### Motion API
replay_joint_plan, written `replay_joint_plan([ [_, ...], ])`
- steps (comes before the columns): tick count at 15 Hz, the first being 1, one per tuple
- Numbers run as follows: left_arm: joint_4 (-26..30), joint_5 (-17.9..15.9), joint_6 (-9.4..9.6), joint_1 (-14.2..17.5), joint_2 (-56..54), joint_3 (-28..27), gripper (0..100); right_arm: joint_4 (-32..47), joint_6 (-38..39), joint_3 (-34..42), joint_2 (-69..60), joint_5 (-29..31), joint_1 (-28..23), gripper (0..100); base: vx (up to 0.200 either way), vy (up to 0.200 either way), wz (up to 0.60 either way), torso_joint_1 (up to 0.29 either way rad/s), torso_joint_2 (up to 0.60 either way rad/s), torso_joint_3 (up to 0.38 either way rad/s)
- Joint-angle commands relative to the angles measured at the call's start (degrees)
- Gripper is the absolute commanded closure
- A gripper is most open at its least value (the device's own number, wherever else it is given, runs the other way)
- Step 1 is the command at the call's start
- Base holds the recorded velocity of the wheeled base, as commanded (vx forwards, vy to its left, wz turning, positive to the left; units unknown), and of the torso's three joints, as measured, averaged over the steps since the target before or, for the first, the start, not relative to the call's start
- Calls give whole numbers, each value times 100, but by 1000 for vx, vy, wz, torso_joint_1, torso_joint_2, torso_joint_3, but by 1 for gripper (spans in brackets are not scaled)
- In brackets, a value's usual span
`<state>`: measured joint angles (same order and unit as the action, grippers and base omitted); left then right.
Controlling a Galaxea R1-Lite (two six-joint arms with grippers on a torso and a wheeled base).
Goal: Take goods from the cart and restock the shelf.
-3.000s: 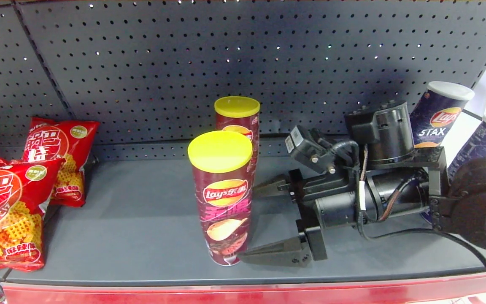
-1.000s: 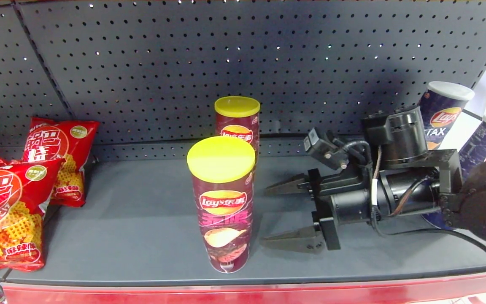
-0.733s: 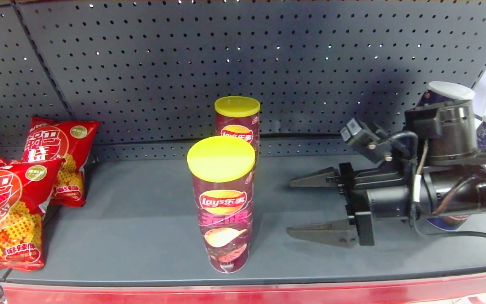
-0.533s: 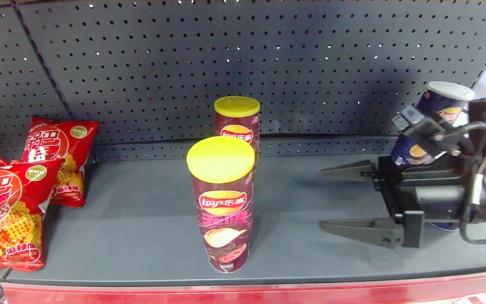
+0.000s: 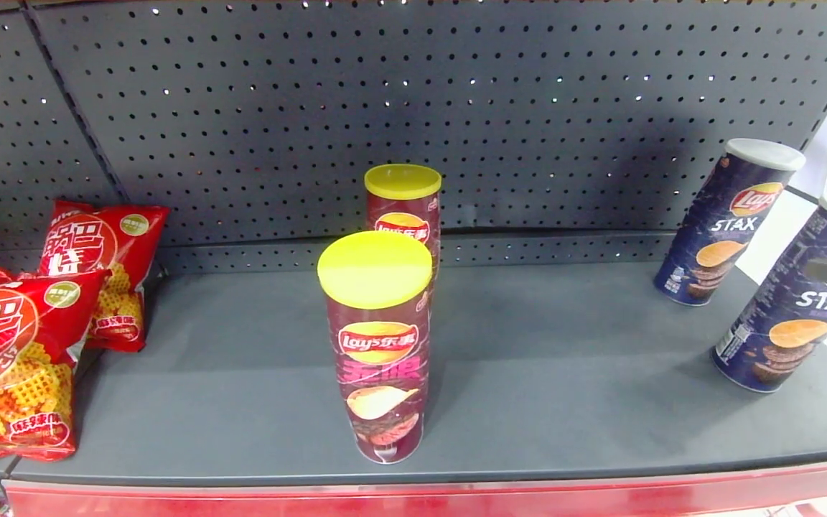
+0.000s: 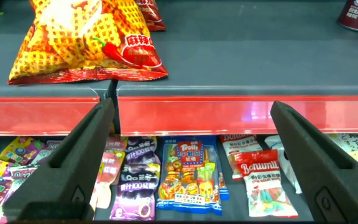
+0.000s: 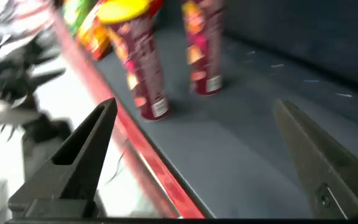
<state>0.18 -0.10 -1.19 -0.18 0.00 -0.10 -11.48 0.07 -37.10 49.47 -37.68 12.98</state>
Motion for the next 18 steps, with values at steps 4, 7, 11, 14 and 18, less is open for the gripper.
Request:
replay_joint_plan([
  [4,-1,1,-4,1,9,1,0,-337,265,1662,-2108,2177,-595,0,0,0,0,0,0,0],
  [7,-1,1,-4,1,9,1,0,-917,230,2980,-2556,2652,-701,0,0,0,0,0,0,0],
  [11,-1,1,-4,1,9,1,0,-592,125,3710,-3049,2722,-648,0,0,0,0,0,0,0],
  [14,-1,1,-4,1,9,1,0,524,37,3710,-3822,2713,-982,0,0,0,0,0,0,0],
  [18,-1,1,-4,1,9,1,0,841,89,3710,-4420,2705,-1026,0,0,0,0,0,0,0],
])
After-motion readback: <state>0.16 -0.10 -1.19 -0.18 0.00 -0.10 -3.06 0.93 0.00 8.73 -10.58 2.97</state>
